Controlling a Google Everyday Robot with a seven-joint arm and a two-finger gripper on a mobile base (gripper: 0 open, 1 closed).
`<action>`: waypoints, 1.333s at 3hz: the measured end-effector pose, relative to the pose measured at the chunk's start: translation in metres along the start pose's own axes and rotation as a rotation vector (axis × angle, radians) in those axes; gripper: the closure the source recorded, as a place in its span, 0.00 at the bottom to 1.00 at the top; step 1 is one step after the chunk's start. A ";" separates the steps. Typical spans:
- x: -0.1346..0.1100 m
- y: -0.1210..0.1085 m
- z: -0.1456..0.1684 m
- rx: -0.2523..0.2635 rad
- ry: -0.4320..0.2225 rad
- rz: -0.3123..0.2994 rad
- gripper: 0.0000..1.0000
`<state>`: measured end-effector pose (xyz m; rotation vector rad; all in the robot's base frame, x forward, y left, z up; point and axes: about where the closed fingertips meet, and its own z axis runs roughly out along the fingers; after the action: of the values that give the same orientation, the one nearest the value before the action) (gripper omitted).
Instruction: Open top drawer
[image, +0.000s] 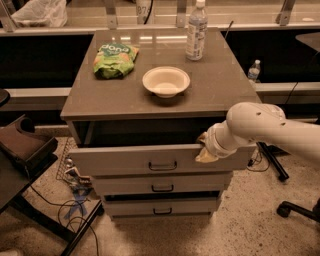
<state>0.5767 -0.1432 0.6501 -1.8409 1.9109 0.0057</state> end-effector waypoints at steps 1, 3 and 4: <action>0.011 0.024 -0.020 -0.022 0.017 0.024 1.00; 0.022 0.047 -0.041 -0.045 0.025 0.049 1.00; 0.022 0.047 -0.041 -0.045 0.025 0.049 1.00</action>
Offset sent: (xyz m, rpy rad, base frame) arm -0.3595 -0.1824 0.0900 -0.0856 0.3793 -0.2180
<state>0.5188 -0.1734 0.6637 -1.8305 1.9884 0.0425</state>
